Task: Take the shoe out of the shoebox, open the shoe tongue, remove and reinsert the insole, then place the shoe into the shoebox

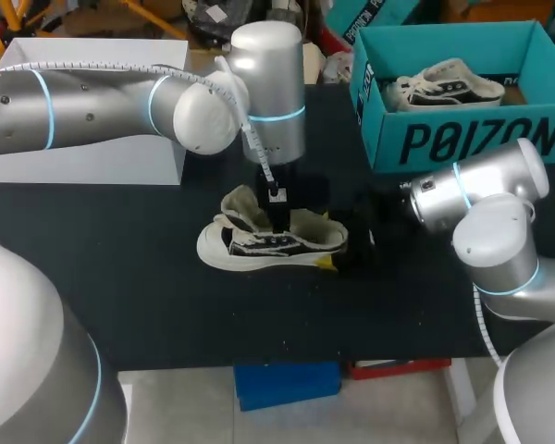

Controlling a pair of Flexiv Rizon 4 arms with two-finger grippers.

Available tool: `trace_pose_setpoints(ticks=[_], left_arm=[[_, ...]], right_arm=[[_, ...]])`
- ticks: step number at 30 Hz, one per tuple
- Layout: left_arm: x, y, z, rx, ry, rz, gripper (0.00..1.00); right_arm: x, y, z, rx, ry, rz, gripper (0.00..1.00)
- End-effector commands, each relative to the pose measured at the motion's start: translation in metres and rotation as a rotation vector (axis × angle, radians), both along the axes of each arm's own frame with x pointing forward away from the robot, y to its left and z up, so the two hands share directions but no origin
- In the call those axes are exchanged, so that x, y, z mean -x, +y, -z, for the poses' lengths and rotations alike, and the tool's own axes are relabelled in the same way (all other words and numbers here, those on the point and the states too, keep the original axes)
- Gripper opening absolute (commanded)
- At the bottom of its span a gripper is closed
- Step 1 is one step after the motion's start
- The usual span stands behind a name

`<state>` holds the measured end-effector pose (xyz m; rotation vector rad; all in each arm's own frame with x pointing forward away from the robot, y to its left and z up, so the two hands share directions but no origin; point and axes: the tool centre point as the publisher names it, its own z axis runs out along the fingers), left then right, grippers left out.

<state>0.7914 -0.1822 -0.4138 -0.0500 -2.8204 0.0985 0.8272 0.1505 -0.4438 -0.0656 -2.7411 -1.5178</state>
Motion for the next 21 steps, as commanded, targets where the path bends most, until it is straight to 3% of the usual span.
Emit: trace_pose_setpoints(ticks=[1,21], left_arm=[[0.006,-0.004,0.008,-0.004,0.004,-0.001,0.00],[0.009,-0.002,0.021,-0.032,-0.035,-0.059,0.00]], right_arm=[[-0.001,0.002,0.004,0.001,0.000,0.003,0.00],[-0.001,0.002,0.004,0.001,0.000,0.003,0.00]])
